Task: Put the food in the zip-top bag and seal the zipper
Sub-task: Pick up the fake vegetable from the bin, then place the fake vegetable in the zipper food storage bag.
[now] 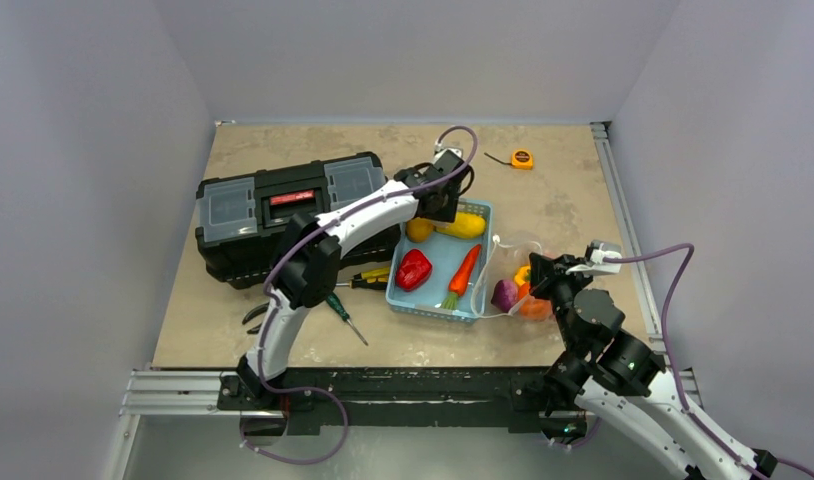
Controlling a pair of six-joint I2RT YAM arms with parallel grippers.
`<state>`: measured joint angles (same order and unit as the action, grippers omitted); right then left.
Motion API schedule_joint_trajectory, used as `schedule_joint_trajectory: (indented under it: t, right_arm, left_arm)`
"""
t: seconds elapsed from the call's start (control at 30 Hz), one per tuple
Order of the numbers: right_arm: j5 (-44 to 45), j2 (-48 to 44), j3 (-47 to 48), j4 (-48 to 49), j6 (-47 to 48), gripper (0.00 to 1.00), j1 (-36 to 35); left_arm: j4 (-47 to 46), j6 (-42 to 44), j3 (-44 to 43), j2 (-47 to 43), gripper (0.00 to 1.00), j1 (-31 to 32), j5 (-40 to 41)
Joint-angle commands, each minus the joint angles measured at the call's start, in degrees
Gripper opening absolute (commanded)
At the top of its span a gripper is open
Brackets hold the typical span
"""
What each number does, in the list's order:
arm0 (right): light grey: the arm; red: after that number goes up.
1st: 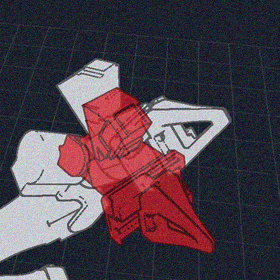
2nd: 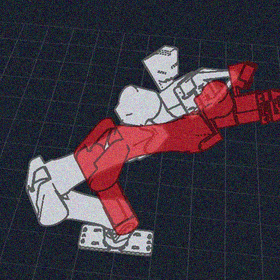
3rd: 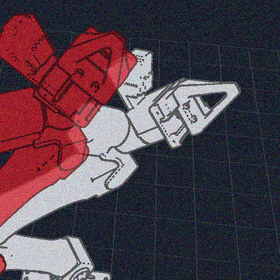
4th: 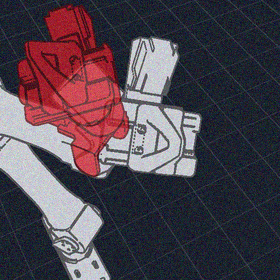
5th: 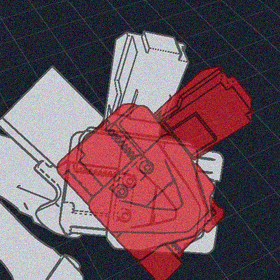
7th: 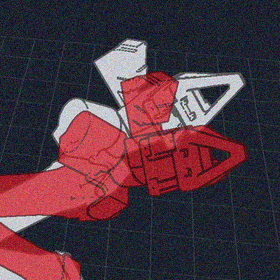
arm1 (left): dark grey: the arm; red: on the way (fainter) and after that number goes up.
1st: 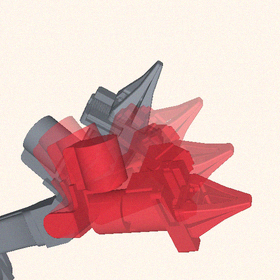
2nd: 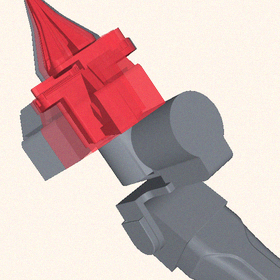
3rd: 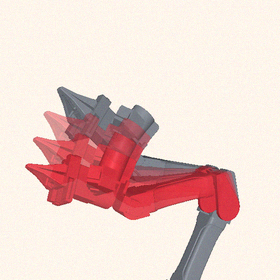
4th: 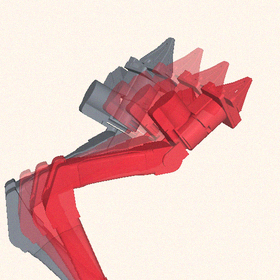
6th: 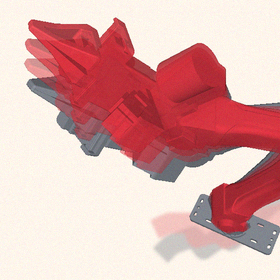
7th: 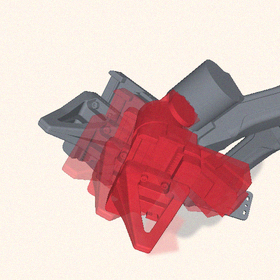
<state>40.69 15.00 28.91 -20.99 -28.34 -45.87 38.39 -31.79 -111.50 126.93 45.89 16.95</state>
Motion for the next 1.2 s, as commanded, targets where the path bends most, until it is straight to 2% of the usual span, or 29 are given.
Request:
schedule_joint_trajectory:
  t: [0.0, 0.2, 0.33, 0.43, 0.57, 0.8, 1.07, 1.17]
  right_arm:
    - [-0.9, 0.3, 0.2, 3.3, 0.7, 0.0, -0.4]
    - [-1.0, 0.1, 0.3, 3.4, 0.8, 0.0, -0.4]
    - [-1.1, 0.0, 0.2, 3.3, 0.8, 0.0, -0.4]
    - [-1.1, -0.1, 0.1, 3.5, 0.8, 0.0, -0.4]
    - [-1.4, 0.0, 0.2, 3.6, 1.0, 0.0, -0.4]
    - [-1.5, 0.1, 0.2, 3.5, 1.0, 0.0, -0.4]
    - [-1.4, 0.0, 0.2, 3.5, 1.0, 0.0, -0.4]
    - [-1.4, 0.1, 0.2, 3.6, 1.0, 0.0, -0.4]
  left_arm:
    - [-2.6, 0.4, 3.0, -9.0, 0.27, 0.1, -5.3]
    - [-8.3, -2.3, 13.8, -19.4, 0.27, 0.1, -18.3]
    - [-18.8, -5.1, 25.6, -28.6, 0.3, 0.5, -26.8]
    - [-26.3, -7.5, 34.5, -36.0, 0.37, 1.7, -28.3]
    - [-33.8, -9.9, 41.9, -40.8, 0.41, 5.3, -26.8]
    - [-40.0, -9.6, 42.8, -38.6, 0.41, 13.7, -22.5]
    - [-35.9, -8.0, 35.1, -31.3, 0.42, 14.9, -23.3]
    - [-34.1, -7.6, 32.2, -29.0, 0.45, 14.9, -23.0]
